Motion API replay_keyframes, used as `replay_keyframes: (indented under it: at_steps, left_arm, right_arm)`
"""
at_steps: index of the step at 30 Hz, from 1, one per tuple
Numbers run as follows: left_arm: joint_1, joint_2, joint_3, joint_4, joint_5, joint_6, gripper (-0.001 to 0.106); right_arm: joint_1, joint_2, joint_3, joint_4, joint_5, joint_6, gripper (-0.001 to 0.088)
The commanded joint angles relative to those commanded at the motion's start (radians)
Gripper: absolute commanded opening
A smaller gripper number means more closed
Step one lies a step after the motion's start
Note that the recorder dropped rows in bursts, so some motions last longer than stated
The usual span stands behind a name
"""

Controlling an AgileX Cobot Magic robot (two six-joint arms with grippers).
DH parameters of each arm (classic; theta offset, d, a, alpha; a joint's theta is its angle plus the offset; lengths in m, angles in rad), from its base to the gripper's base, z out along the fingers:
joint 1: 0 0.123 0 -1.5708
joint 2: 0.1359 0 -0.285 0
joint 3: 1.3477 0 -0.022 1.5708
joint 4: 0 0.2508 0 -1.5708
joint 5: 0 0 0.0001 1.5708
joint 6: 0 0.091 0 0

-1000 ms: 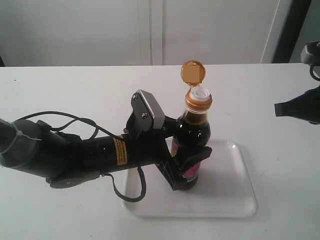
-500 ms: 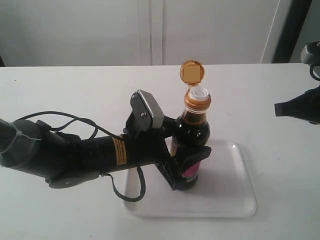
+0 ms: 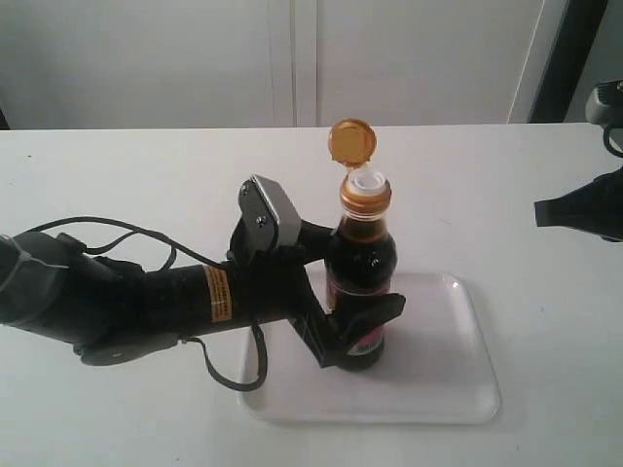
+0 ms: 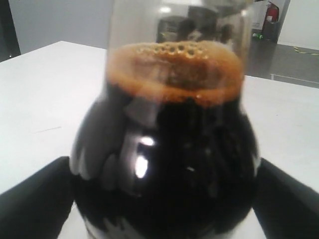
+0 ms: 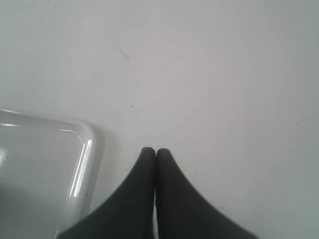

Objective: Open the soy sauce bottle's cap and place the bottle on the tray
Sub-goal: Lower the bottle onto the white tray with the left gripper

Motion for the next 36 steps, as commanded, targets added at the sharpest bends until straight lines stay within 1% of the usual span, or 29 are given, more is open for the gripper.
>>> replay_keyframes:
  at_steps: [4,6,9,15,17,20,26,30,33,36]
  left_arm:
    - [0.0,-0.002,0.0,0.016,0.0,0.0,0.095]
    - [0.0,-0.002,0.0,0.03,0.0,-0.026,0.095]
    - [0.0,-0.009,0.0,0.059,0.069,-0.055,0.095]
    - [0.0,-0.037,0.0,0.077,0.224,-0.103,0.095]
    - [0.0,-0.046,0.0,0.107,0.243,-0.112,0.095]
    - [0.0,-0.056,0.0,0.162,0.263,-0.157,0.095]
    - [0.0,-0.091,0.0,0.259,0.411,-0.241,0.094]
    - [0.0,-0.121,0.0,0.312,0.43,-0.266,0.094]
    - [0.0,-0.145,0.0,0.316,0.444,-0.267,0.094]
    - [0.0,-0.171,0.0,0.327,0.481,-0.302,0.094]
  right_arm:
    - [0.0,0.0,0.0,0.0,0.002,0.0,0.0]
    - [0.0,0.0,0.0,0.0,0.002,0.0,0.0]
    - [0.0,0.0,0.0,0.0,0.002,0.0,0.0]
    - [0.0,0.0,0.0,0.0,0.002,0.0,0.0]
    - [0.0,0.0,0.0,0.0,0.002,0.0,0.0]
    - [0.0,0.0,0.0,0.002,0.002,0.0,0.0]
    - [0.0,0.0,0.0,0.002,0.002,0.0,0.0]
    - [0.0,0.0,0.0,0.002,0.002,0.0,0.0]
    - [0.0,0.0,0.0,0.002,0.002,0.0,0.0]
    - [0.0,0.0,0.0,0.002,0.002,0.0,0.0]
